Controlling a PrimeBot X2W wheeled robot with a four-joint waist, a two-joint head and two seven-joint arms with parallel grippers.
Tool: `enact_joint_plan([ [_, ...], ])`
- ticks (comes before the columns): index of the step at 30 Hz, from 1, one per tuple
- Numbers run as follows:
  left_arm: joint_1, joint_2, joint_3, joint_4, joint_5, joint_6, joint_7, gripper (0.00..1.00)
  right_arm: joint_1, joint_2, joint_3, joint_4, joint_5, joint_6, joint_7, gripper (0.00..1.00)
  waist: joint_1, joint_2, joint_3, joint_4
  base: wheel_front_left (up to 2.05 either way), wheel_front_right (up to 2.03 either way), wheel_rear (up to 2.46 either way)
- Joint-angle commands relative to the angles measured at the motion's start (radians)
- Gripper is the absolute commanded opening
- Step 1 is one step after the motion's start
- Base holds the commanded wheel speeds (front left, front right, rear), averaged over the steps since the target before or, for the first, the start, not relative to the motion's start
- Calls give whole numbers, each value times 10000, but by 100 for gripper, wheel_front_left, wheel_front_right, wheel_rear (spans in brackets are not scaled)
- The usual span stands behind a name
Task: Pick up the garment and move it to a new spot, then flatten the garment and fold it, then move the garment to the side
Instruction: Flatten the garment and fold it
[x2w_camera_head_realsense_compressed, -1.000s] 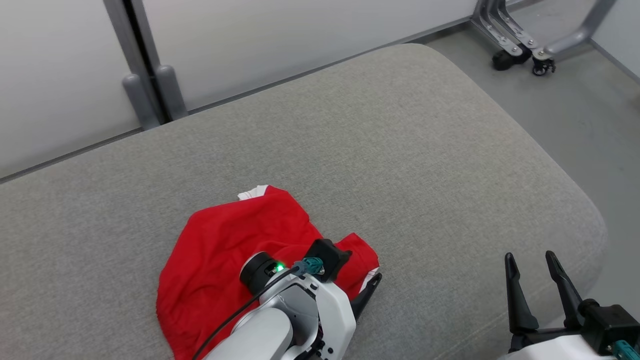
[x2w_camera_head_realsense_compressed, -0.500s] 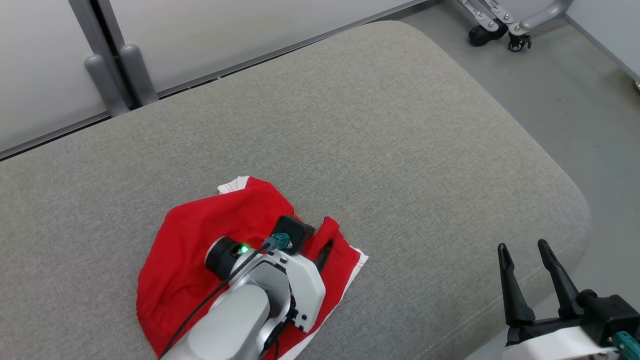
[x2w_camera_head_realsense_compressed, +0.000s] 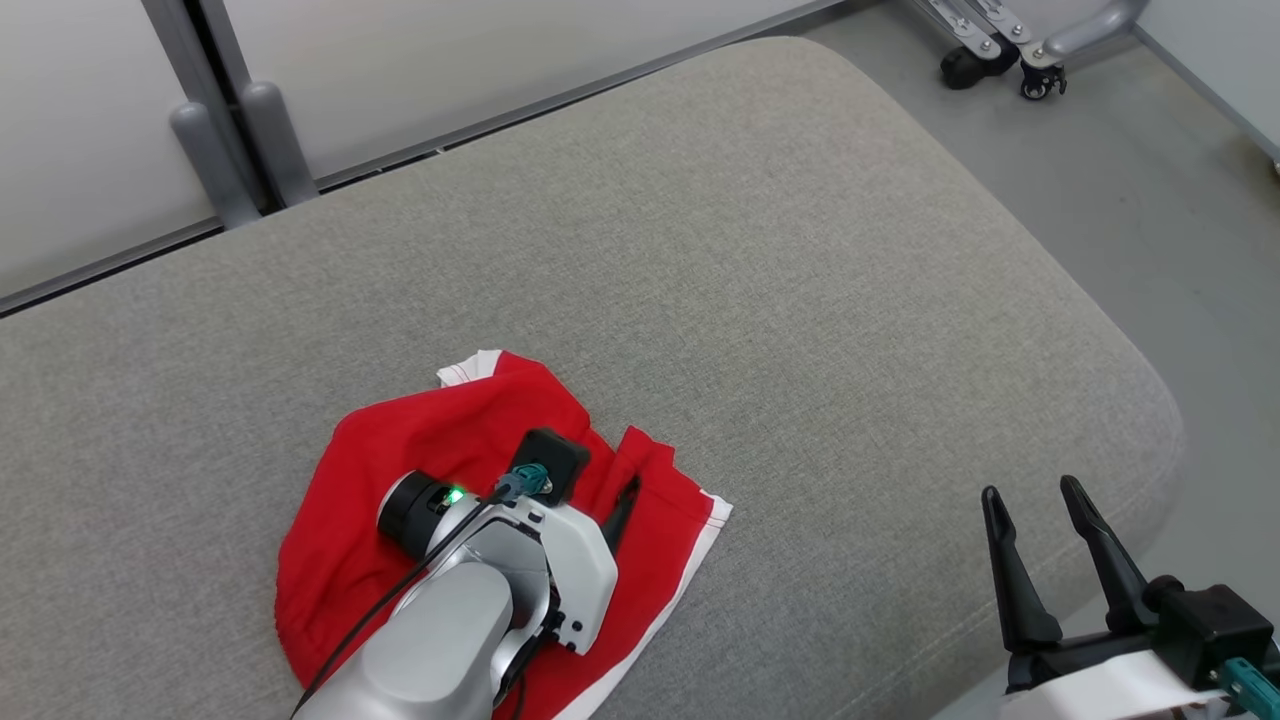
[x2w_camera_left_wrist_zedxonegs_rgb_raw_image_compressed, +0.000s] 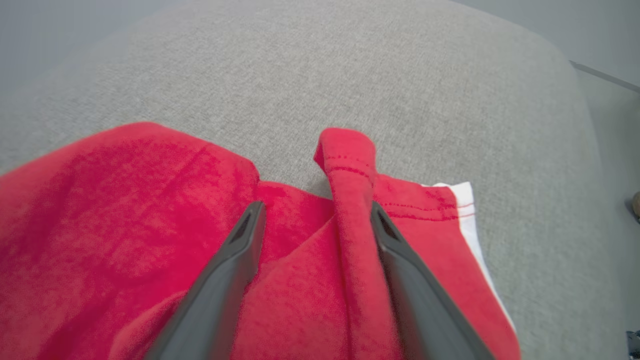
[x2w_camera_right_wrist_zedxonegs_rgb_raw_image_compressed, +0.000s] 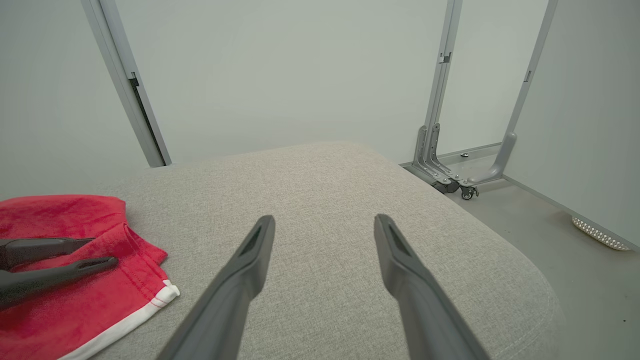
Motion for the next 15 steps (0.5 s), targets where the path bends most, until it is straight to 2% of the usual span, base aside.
enact_joint_plan([
  [1,-49,43,-13,-195,-292,74,-318,100,147,-48,-122,43,-87,1,-53,100,0,0,-172,117,0,0,0],
  [7,256,51,80,-1329,-836,511,-1482,100,441,-48,-449,-216,-397,1,-53,100,0,0,-713,737,0,0,0],
  [11,973,140,469,-2592,-980,1151,-1950,100,669,-53,-598,-538,-719,1,-53,100,0,0,-1219,1470,0,0,0],
  [15,2405,682,1219,-4211,-1093,1799,-2099,100,774,-51,-773,-825,-969,1,-51,100,0,0,-1580,2360,0,0,0],
])
